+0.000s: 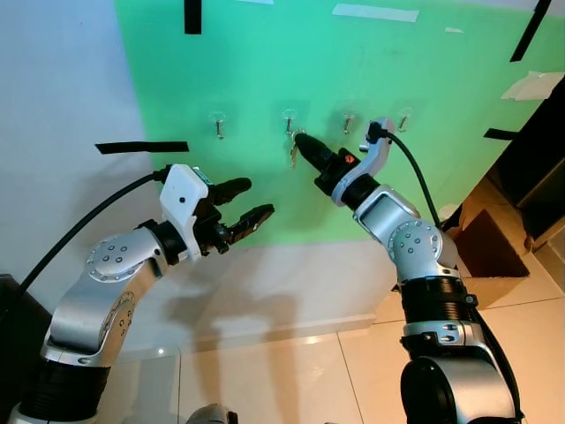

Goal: Hang keys on a hook

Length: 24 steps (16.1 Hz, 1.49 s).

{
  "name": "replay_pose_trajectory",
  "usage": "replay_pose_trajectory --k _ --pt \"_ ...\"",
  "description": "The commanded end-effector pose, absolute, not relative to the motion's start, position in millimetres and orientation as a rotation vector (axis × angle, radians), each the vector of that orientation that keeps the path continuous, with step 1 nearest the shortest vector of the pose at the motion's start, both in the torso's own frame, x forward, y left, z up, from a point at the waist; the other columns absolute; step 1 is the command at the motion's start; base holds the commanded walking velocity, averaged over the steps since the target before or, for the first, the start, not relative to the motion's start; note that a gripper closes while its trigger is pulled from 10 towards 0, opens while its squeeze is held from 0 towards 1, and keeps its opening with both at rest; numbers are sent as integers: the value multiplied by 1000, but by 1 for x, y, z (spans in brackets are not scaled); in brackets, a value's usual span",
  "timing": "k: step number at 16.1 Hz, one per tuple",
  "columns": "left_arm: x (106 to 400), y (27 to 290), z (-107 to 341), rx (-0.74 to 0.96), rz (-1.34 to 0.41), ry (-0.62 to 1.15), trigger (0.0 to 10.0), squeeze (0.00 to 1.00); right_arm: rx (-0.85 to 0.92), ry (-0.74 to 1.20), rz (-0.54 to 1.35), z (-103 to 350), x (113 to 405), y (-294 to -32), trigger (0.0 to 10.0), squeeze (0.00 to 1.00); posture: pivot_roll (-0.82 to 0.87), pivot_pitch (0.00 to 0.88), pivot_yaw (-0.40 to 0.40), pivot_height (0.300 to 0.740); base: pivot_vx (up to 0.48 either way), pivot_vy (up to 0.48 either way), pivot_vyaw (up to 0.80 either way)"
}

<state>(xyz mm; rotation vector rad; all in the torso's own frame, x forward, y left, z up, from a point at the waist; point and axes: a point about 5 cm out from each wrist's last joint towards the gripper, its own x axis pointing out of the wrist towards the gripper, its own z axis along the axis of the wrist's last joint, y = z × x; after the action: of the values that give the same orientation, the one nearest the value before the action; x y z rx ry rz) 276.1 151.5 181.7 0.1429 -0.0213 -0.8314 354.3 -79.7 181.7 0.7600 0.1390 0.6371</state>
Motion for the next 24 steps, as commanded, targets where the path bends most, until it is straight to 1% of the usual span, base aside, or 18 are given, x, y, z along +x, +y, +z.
replay_pose_trajectory --k 1,6,12,21,24 --pt "274 147 184 147 -856 -27 10000 0 769 113 609 188 358 -85 0 0 -15 0 -65 740 0 0 0" --pt "274 148 184 150 -852 -24 10000 0 764 149 609 180 359 -82 0 0 -9 0 -69 740 0 0 0" --pt "274 147 185 150 -854 -28 10000 0 796 100 724 191 353 -74 0 0 -6 0 -73 740 0 0 0" --pt "273 148 185 149 -853 -27 10000 0 810 88 745 194 354 -72 0 0 -1 0 -78 740 0 0 0" --pt "273 148 183 152 -855 -21 10000 0 774 143 727 184 352 -71 0 0 -1 0 -78 740 0 0 0"
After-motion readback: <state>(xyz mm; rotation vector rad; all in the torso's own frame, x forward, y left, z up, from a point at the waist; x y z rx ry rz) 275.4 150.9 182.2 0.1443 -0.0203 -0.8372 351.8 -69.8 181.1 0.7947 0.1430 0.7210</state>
